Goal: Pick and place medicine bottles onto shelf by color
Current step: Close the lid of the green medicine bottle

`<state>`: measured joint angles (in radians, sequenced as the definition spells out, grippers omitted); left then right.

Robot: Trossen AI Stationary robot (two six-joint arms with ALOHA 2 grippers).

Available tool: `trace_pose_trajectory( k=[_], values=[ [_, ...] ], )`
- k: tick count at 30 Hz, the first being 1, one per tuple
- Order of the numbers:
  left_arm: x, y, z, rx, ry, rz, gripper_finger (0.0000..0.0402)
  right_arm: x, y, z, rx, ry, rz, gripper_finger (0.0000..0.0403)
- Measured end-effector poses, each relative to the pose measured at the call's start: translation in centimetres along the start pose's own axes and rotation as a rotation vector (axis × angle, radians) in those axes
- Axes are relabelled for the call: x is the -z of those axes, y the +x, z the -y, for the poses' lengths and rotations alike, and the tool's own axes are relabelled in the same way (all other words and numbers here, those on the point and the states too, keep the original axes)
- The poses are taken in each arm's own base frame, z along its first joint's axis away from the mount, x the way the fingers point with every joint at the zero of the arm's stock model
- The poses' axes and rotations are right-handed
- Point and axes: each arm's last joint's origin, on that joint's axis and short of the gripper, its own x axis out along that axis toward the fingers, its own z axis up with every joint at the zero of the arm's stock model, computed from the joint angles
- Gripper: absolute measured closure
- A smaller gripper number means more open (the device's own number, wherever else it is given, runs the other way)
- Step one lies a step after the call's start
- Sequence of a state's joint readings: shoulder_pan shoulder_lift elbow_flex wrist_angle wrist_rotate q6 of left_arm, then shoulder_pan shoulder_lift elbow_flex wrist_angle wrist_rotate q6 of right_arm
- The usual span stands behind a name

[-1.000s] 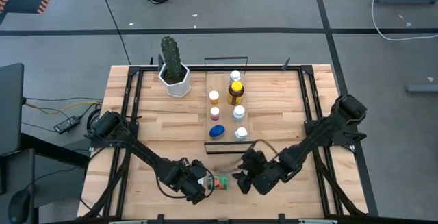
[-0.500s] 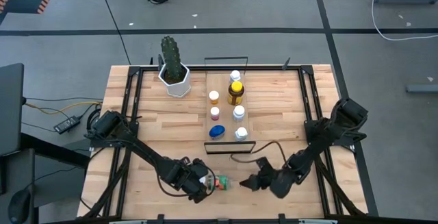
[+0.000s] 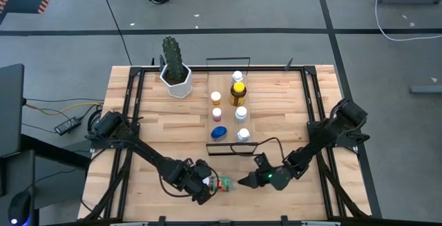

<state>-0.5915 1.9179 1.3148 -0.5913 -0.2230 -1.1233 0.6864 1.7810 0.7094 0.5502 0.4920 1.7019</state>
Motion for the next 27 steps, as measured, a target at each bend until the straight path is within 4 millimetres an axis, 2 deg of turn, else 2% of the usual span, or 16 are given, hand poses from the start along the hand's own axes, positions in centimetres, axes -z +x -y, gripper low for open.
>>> trace_pose_trajectory(
  k=[7, 12, 21, 27],
  values=[
    [-0.9, 0.2, 0.0, 0.027, -0.029, 0.024, 0.0154, 1.3, 3.0, 0.6, 0.039, 0.011, -0.025, 0.016],
    [-1.1, 0.2, 0.1, 0.045, -0.051, 0.033, 0.0155, 2.2, 4.5, -0.9, -0.004, 0.024, -0.017, 0.016],
    [-1.3, 0.2, 0.2, 0.063, -0.062, 0.039, 0.0154, 1.7, 4.7, -3.5, -0.038, -0.043, 0.013, 0.0163],
    [-1.5, 0.3, 0.1, 0.061, -0.063, 0.038, 0.0158, 1.5, 4.5, -5.6, 0.014, -0.145, -0.022, 0.0211]
  ],
)
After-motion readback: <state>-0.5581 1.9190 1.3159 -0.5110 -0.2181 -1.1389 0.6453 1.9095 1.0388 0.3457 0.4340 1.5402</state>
